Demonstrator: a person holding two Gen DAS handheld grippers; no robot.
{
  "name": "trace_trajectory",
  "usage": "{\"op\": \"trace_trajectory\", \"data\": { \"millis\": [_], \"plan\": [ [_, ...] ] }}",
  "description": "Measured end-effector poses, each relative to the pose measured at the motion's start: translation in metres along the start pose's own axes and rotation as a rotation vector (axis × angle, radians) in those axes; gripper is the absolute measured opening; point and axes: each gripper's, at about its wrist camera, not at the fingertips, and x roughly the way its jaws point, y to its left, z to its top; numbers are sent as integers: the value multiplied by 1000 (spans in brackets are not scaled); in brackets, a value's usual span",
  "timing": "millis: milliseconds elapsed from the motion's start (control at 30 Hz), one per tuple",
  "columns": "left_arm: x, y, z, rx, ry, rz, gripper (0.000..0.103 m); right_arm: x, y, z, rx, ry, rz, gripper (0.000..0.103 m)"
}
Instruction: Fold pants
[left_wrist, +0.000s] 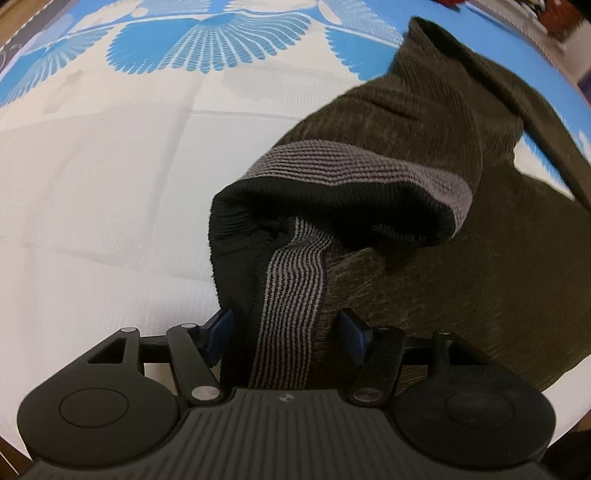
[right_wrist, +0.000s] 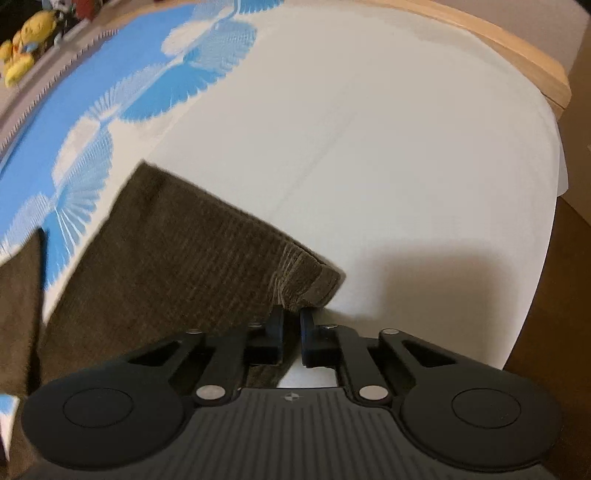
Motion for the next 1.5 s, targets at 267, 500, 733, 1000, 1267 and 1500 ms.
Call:
{"op": "trace_trajectory", "data": {
  "millis": [267,500,733,1000,1267,1500],
  "plan": [
    [-10,-6,-4,100,-28,8,40,-38,-23,7,31,-209,-297,0],
    [-22,5,-9,16,-50,-42,41,-17,-20,-7,50,-24,21,29],
    [-12,12,-19,18,-17,-13,64,7,-11,-10,145,35,21,58],
    [-7,-1,-16,94,-45,10,56,0,4,-7,70,-28,-15,7],
    [-22,-14,-16,159,-62,-84,27,-36,-14,-7,140,-136,-85,6],
    [-43,-2,-24,141,-81,-134,20,-37,-27,-16,40,-60,-196,6]
  ]
}}
